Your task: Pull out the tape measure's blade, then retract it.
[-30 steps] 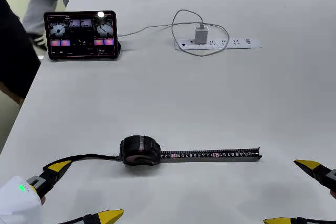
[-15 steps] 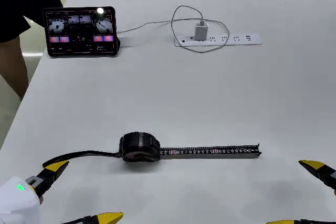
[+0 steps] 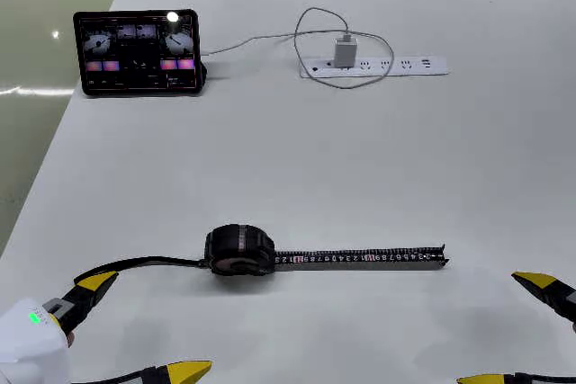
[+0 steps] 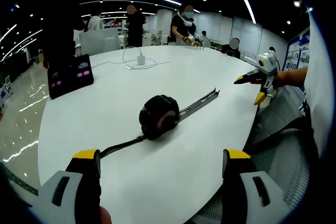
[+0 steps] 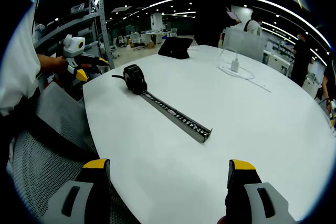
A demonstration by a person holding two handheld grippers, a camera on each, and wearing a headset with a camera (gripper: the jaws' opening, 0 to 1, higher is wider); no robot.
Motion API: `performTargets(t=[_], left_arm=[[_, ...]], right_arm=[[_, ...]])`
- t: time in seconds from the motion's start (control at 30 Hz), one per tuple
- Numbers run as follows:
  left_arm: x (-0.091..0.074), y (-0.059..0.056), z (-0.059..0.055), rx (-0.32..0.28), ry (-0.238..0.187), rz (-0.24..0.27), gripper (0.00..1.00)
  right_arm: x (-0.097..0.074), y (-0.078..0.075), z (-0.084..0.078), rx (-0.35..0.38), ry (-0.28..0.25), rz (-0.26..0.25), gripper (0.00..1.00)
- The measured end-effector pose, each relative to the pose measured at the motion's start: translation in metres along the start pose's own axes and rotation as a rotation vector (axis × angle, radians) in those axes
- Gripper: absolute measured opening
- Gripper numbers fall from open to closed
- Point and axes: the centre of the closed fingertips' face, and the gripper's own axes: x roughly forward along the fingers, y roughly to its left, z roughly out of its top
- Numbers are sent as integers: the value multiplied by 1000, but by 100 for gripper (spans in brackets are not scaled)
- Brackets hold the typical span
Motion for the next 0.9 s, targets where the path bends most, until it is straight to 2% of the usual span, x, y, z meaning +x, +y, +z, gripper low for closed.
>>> performTargets(t=[0.9], left_arm=[[8,-9,6,7,0,-31,93]], right_arm=[[-1,-3,4,1,-4,-8,90]])
